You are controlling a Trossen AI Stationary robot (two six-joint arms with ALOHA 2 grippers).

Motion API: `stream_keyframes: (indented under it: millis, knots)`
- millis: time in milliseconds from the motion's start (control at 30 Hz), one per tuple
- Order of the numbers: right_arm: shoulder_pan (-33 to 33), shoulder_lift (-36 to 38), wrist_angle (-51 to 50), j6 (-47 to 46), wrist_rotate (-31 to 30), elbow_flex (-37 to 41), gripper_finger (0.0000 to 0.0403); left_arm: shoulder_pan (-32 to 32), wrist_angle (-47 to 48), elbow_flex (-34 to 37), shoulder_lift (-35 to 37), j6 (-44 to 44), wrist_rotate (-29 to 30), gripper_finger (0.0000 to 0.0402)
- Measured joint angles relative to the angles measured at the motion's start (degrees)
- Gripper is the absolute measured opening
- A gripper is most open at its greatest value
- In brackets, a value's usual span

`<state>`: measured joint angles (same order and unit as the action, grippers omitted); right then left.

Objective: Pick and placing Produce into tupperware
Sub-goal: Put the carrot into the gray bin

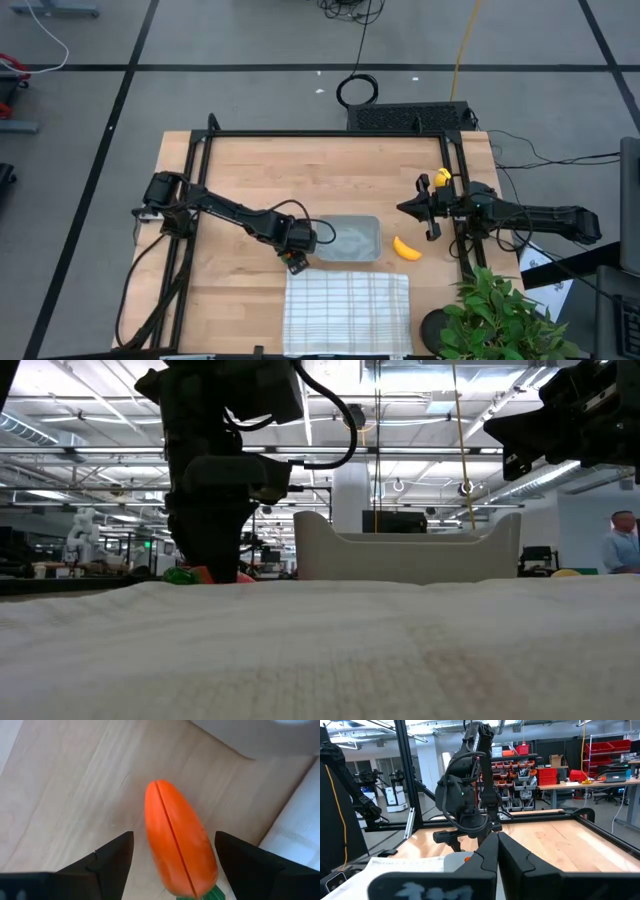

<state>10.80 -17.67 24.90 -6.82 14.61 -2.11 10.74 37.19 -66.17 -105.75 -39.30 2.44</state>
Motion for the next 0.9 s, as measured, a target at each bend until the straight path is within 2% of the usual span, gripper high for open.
stream_keyframes:
  millis: [300,400,533,700,900]
  knots:
    - [0.0,0.0,-0.2,0.0,0.0,0.0,0.0000,-1.0,0.1,0.0,0.0,0.5,-1.8,0.0143]
    - [0.0,0.0,-0.4,0.0,0.0,0.0,0.0000,-1.4,0.2,0.0,0.1,1.2,-2.8,0.0117]
    - [0.0,0.0,-0.5,0.0,0.0,0.0,0.0000,-2.0,0.5,0.0,0.2,2.1,-3.9,0.0117]
    - [0.0,0.0,-0.5,0.0,0.0,0.0,0.0000,-2.5,4.4,-0.8,1.2,3.6,-3.9,0.0144]
    - [0.0,-0.3,-0.3,0.0,0.0,0.0,0.0000,-3.7,8.5,-1.8,5.2,4.8,-2.1,0.0139]
